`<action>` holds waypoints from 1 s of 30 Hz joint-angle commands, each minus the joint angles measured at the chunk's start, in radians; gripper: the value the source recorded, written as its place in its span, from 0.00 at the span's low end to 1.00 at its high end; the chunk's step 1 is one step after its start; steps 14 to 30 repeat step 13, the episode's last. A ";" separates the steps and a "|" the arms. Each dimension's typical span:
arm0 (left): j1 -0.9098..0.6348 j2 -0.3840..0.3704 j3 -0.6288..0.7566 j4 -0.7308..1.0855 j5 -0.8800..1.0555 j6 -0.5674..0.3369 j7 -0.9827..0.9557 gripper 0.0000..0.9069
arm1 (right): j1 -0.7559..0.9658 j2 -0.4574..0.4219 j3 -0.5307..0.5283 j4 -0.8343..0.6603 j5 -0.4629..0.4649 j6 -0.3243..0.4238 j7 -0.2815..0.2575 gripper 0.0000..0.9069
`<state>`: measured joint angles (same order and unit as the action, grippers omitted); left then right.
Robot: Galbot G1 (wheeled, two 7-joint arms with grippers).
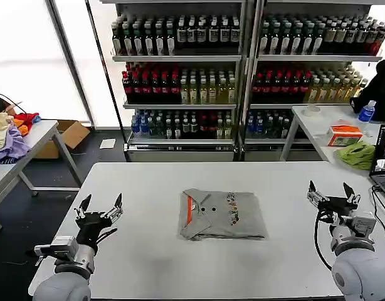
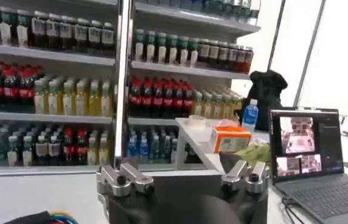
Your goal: Fold and organize the clothes.
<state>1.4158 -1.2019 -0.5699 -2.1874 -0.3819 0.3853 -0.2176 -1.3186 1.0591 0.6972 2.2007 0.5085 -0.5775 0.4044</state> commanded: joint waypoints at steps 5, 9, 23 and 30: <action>-0.002 0.007 -0.007 0.000 0.007 0.007 0.024 1.00 | -0.014 0.001 0.011 0.011 -0.008 -0.001 0.002 1.00; 0.001 0.006 -0.008 0.000 0.012 0.009 0.031 1.00 | -0.009 -0.002 0.009 0.009 -0.007 -0.001 0.002 1.00; 0.003 0.003 -0.007 -0.002 0.020 0.011 0.038 1.00 | -0.006 -0.003 0.007 0.006 -0.007 -0.001 0.002 1.00; 0.003 0.003 -0.007 -0.002 0.020 0.011 0.038 1.00 | -0.006 -0.003 0.007 0.006 -0.007 -0.001 0.002 1.00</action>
